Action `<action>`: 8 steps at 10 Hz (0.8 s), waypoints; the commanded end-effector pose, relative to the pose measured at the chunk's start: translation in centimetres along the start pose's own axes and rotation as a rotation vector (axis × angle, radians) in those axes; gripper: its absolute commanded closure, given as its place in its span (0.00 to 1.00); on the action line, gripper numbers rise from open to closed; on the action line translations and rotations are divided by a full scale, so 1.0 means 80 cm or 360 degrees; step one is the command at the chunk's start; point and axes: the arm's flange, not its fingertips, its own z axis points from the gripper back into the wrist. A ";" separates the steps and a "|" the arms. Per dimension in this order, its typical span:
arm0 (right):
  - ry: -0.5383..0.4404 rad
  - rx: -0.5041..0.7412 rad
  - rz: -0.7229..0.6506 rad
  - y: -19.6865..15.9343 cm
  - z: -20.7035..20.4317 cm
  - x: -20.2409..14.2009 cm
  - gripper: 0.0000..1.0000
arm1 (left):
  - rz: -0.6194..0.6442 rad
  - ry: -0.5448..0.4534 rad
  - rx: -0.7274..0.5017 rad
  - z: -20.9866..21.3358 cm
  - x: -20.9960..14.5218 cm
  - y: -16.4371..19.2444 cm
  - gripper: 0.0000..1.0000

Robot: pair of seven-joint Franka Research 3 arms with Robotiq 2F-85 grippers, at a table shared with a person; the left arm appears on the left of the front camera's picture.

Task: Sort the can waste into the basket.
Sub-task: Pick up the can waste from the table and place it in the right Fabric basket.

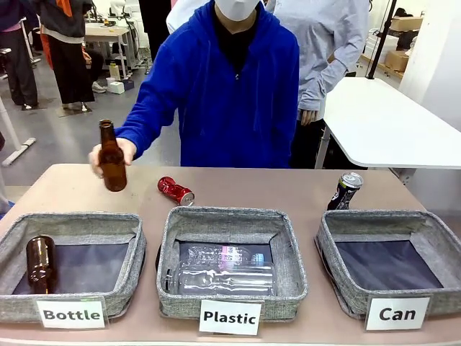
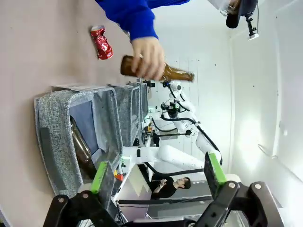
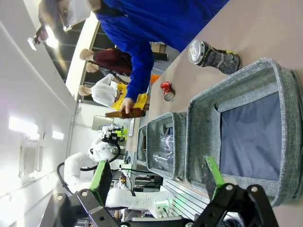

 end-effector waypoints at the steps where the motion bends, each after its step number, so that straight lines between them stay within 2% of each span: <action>1: -0.0027 0.0031 0.0041 0.001 -0.001 0.003 0.00 | -0.0038 0.0048 0.0013 -0.011 0.022 -0.026 0.00; 3: -0.0027 0.0031 0.0041 0.001 -0.001 0.003 0.00 | -0.0065 0.0090 0.0114 -0.037 0.033 -0.063 0.00; 6: -0.0027 0.0031 0.0041 0.001 -0.001 0.003 0.00 | -0.0036 0.0213 0.0374 -0.114 0.080 -0.121 0.00; 7: -0.0027 0.0031 0.0041 0.001 -0.001 0.003 0.00 | -0.0013 0.0200 0.0455 -0.122 0.087 -0.132 0.00; 8: -0.0027 0.0031 0.0041 0.001 -0.001 0.003 0.00 | 0.0007 0.0219 0.0444 -0.112 0.093 -0.132 0.00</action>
